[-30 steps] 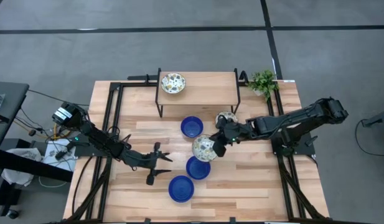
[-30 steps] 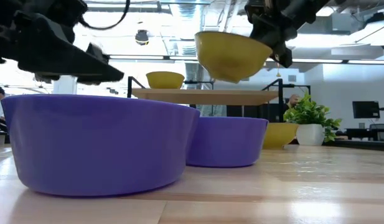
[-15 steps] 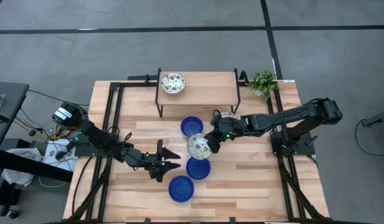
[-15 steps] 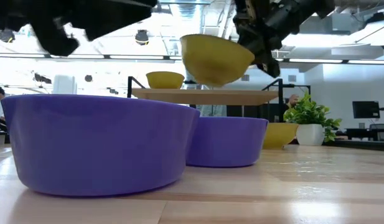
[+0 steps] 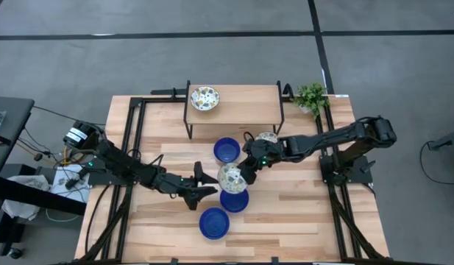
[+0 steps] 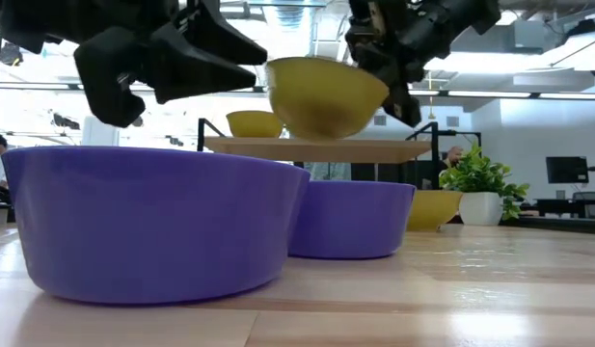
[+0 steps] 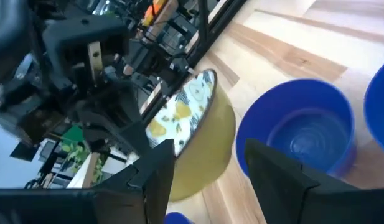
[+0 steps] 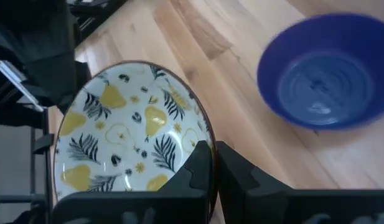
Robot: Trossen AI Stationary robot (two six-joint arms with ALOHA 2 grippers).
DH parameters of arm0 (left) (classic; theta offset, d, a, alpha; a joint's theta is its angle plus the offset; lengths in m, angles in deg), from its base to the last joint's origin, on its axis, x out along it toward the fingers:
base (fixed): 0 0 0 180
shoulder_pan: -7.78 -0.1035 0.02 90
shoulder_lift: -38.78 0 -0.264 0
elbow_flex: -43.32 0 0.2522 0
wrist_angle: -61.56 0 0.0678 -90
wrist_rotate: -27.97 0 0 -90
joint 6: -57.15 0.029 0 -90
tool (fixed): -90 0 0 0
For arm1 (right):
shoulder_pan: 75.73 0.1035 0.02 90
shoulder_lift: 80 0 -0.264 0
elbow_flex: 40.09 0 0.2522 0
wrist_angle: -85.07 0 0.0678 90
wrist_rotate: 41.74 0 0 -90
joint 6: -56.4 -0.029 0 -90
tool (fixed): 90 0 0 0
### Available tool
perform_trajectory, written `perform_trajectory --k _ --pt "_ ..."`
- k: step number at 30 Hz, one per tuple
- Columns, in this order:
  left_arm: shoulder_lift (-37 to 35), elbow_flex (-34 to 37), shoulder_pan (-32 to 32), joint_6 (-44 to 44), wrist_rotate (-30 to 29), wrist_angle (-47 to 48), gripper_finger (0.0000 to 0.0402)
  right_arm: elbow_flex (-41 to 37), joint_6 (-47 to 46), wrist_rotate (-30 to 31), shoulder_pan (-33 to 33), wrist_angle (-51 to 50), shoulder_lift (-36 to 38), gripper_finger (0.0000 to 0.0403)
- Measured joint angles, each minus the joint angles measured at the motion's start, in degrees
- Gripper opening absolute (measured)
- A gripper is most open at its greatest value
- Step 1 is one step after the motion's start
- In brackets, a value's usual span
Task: Pick & Place Mini bowls
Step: Put the bottom white patterned bowl on top of the white patterned bowl on the shelf
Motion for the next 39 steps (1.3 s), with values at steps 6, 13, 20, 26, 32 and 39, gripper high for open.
perform_trajectory --k 6,13,20,26,32,39 --pt "0.0 0.0 -0.1 0.0 1.2 0.9 0.0195 3.1 0.1 -2.5 -0.1 -0.3 -3.9 0.0001" --pt "0.0 0.1 0.1 0.0 2.3 2.4 0.0196 8.4 2.9 -5.6 -0.1 -2.1 -9.9 0.0001" --pt "0.0 0.1 0.1 -1.5 1.8 4.8 0.0196 12.7 5.0 -5.2 -0.1 -7.2 -11.7 0.0001" --pt "0.0 0.1 0.1 -2.1 1.5 4.9 0.0196 14.8 5.8 -5.4 -0.1 -9.2 -11.7 0.0001" --pt "0.0 0.1 0.2 -3.2 1.3 5.3 0.0196 15.4 5.8 -5.7 -0.1 -10.3 -11.7 0.0001" --pt "0.0 0.1 0.2 -3.2 1.3 5.8 0.0184 15.4 5.6 -6.5 -0.1 -11.1 -11.6 0.0001"
